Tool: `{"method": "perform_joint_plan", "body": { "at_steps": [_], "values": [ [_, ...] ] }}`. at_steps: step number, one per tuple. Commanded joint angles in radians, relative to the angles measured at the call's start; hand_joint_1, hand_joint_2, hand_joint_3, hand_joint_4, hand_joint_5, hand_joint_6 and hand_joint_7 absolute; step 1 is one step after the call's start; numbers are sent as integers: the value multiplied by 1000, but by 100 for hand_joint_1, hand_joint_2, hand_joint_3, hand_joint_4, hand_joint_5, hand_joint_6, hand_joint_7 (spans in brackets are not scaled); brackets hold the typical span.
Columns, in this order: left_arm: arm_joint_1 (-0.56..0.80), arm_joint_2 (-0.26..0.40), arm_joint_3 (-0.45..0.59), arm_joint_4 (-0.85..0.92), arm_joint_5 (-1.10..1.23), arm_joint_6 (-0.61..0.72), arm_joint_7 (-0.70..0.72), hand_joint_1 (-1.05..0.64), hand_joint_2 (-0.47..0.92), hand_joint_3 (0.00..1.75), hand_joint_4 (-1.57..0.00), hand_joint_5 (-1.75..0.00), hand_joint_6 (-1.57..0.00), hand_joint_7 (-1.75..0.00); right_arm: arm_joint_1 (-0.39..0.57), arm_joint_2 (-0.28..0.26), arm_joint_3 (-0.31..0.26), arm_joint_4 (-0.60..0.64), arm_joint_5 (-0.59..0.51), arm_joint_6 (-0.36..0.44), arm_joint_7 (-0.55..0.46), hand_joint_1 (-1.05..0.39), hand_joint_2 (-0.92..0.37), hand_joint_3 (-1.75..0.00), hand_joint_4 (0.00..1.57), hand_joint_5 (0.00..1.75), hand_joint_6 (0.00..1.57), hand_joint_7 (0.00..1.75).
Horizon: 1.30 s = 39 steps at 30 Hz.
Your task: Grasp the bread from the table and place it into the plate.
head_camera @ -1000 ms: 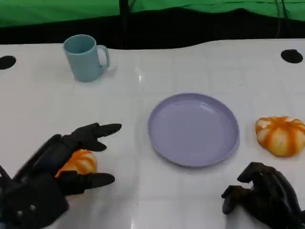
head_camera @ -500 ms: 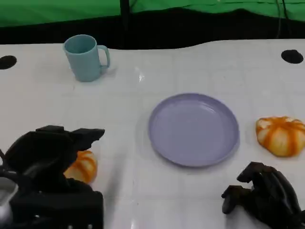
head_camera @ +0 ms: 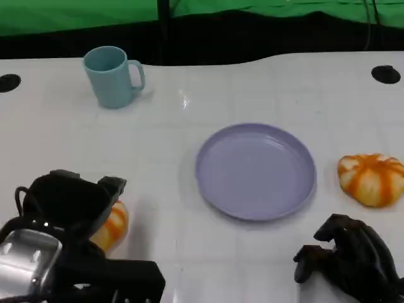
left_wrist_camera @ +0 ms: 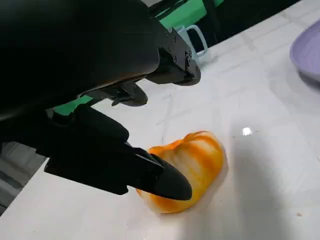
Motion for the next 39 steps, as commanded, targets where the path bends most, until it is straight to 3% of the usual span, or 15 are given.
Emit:
{"method": "perform_joint_plan", "body": {
  "at_steps": [1,15,23,24,26,30,33,37,39],
  "values": [
    [-43,-9,-24,84,23,22,26,-66,82,1,-39,-13,-27,0,-2,-14,-6,-4,2,-8,-2,-104,-74,0,157,71,157,34],
    [-182,-30,-97,371,-28,42,99,-70,82,0,-43,-15,-25,0,8,-17,-1,-18,-1,-1,-5,-103,-74,0,157,72,157,33],
    [-216,-29,-127,472,-77,40,161,-54,84,1,-53,-23,-34,-3,4,-16,-4,-15,6,5,-4,-102,-74,0,157,71,157,33],
    [-221,-31,-126,485,-96,36,154,-50,86,1,-53,-36,-39,-2,5,-15,-4,-17,7,9,-8,-102,-73,0,157,71,157,34],
    [-229,-30,-128,506,-127,28,148,-44,90,1,-41,-90,-48,-1,3,-16,-4,-18,7,12,-10,-103,-73,0,157,71,157,34],
    [-238,-20,-133,555,-183,-9,177,-41,92,5,-44,-127,-62,-3,3,-15,-6,-19,9,18,-13,-104,-72,0,157,71,157,36],
    [-255,-22,-137,628,-231,-44,208,-40,92,7,-49,-142,-69,-4,5,-14,-7,-21,10,18,-8,-103,-72,0,157,71,157,36],
    [-278,-23,-146,707,-272,-83,266,-39,92,26,-61,-136,-87,-6,7,-14,-7,-22,9,17,-3,-102,-72,0,157,70,157,35],
    [-283,-24,-148,728,-286,-90,293,-37,92,32,-59,-151,-91,-4,7,-15,-6,-21,8,15,-1,-102,-73,-1,157,70,157,34]
  ]
}}
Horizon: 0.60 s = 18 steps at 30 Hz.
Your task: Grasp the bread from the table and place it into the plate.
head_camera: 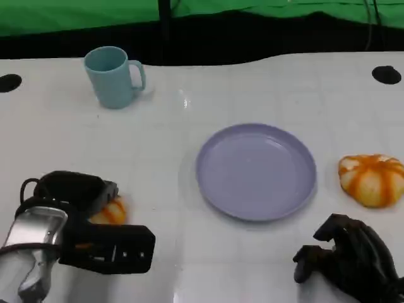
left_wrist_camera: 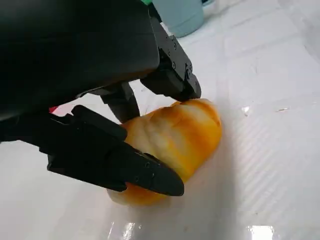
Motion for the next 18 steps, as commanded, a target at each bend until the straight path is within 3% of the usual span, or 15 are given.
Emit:
{"method": "perform_joint_plan", "body": {
  "at_steps": [1,5,6,7,8,10,11,12,15,18],
  "values": [
    [19,5,-20,80,-33,-18,53,-36,92,35,-58,-159,-92,-3,3,-16,-7,-8,8,0,2,-102,-73,-1,157,70,157,34],
    [21,-11,-7,130,-61,-48,208,-32,91,40,-57,-161,-92,-1,0,-14,-9,-4,11,1,4,-101,-72,0,157,69,157,33],
    [21,-16,-4,146,-71,-60,250,-30,86,47,-58,-169,-92,-36,0,-14,-9,-4,8,-4,4,-101,-73,0,157,69,157,34],
    [20,-19,-4,159,-79,-69,278,-29,82,54,-58,-172,-79,-76,1,-14,-8,-4,5,-8,3,-101,-73,-1,157,70,157,34],
    [18,-20,-6,170,-86,-75,297,-28,80,58,-59,-173,-71,-98,1,-14,-8,-4,4,-10,3,-101,-73,-1,157,70,157,34],
    [19,-18,-6,198,-99,-124,386,-27,74,66,-64,-174,-64,-124,-1,-15,-11,-5,10,0,2,-101,-73,0,157,70,157,35],
    [18,-19,-3,217,-106,-154,438,-27,72,68,-66,-174,-63,-129,-1,-16,-11,-4,9,-1,3,-101,-73,0,157,70,157,35],
    [18,-20,3,238,-118,-187,494,-25,65,84,-67,-175,-54,-151,-2,-15,-11,-4,7,-2,0,-101,-73,0,157,70,157,35],
    [8,-22,3,284,-139,-237,570,-24,56,107,-68,-175,-44,-172,-1,-14,-11,-6,4,-4,-5,-102,-73,0,157,71,157,35],
    [1,-33,21,333,-173,-311,685,-25,56,113,-70,-175,-44,-171,-1,-18,-10,-3,-2,-13,3,-102,-74,-1,157,71,157,33]
  ]
}}
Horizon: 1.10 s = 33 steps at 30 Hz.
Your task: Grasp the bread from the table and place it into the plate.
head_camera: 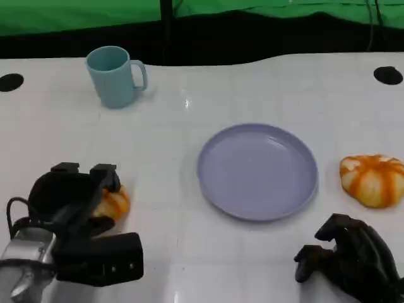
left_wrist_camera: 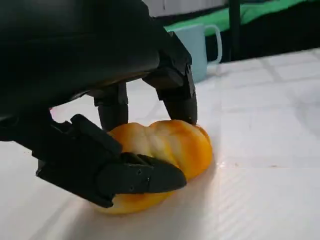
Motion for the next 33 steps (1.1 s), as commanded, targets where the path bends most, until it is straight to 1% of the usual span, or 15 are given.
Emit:
{"method": "perform_joint_plan", "body": {
  "at_steps": [1,3,6,10,12,13,14,19,21,25,28,33],
  "values": [
    [5,-12,28,71,-55,-94,135,-26,56,115,-70,-175,-43,-173,-3,-19,-4,3,0,-18,11,-102,-74,-1,157,71,157,32],
    [0,-17,35,88,-75,-124,160,-26,57,116,-70,-175,-44,-174,-7,-19,-5,12,3,-24,23,-101,-74,-1,157,71,157,31],
    [-3,-24,52,97,-116,-168,173,-26,57,116,-71,-175,-45,-175,-11,-15,-8,17,4,-22,14,-102,-74,0,157,71,157,32],
    [-2,-31,74,67,-157,-182,148,-28,60,108,-73,-175,-47,-175,-12,-16,-8,18,-2,-21,7,-104,-73,0,157,71,157,32],
    [2,-33,81,38,-174,-173,122,-28,60,107,-73,-175,-47,-175,-13,-15,-9,21,-1,-22,8,-104,-73,0,157,71,157,32],
    [5,-34,86,15,-186,-165,102,-28,63,97,-73,-175,-47,-175,-13,-15,-10,24,-1,-23,8,-103,-73,0,157,71,157,33],
    [8,-35,90,-11,-192,-154,88,-28,65,93,-73,-175,-48,-175,-15,-14,-12,26,1,-21,6,-103,-73,0,157,71,157,33],
    [16,-48,105,-91,-194,-117,63,-25,64,81,-74,-175,-49,-175,-17,-17,-13,23,1,-6,-5,-104,-72,-1,157,72,157,36],
    [18,-49,107,-103,-194,-109,57,-25,64,80,-74,-175,-49,-175,-17,-17,-14,22,2,-3,-7,-104,-72,0,157,72,157,35],
    [9,-49,112,-117,-200,-122,60,-23,64,77,-77,-175,-54,-171,-24,-20,-12,36,-5,-19,1,-104,-73,-1,157,73,157,35],
    [9,-50,113,-118,-200,-122,59,-23,64,76,-77,-175,-55,-171,-25,-21,-12,38,-5,-21,2,-104,-73,-1,157,73,157,35],
    [-1,-57,119,-182,-214,-127,31,-22,64,72,-75,-175,-55,-172,-32,-21,-15,47,1,-13,5,-104,-72,0,157,72,157,35]
  ]
}}
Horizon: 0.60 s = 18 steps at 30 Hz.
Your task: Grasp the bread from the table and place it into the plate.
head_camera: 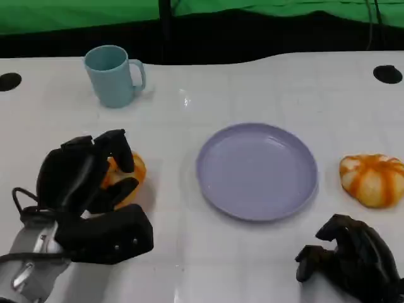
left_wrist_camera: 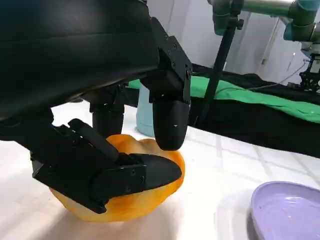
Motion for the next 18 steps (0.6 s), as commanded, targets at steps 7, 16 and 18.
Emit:
{"method": "perform_joint_plan", "body": {
  "at_steps": [7,16,18],
  "values": [
    [-62,-30,-4,-41,-4,-42,-25,-22,68,55,-77,-175,-63,-157,-14,-16,0,8,-8,-20,3,-104,-73,-1,157,72,157,34],
    [-145,-102,-16,60,0,-100,11,-23,65,58,-79,-175,-57,-174,-4,-6,5,-10,-14,-18,-19,-105,-73,0,157,73,157,35],
    [-150,-104,-14,70,3,-107,15,-24,64,60,-80,-175,-57,-175,-4,-5,5,-10,-15,-17,-20,-105,-73,0,157,73,157,35]
  ]
}}
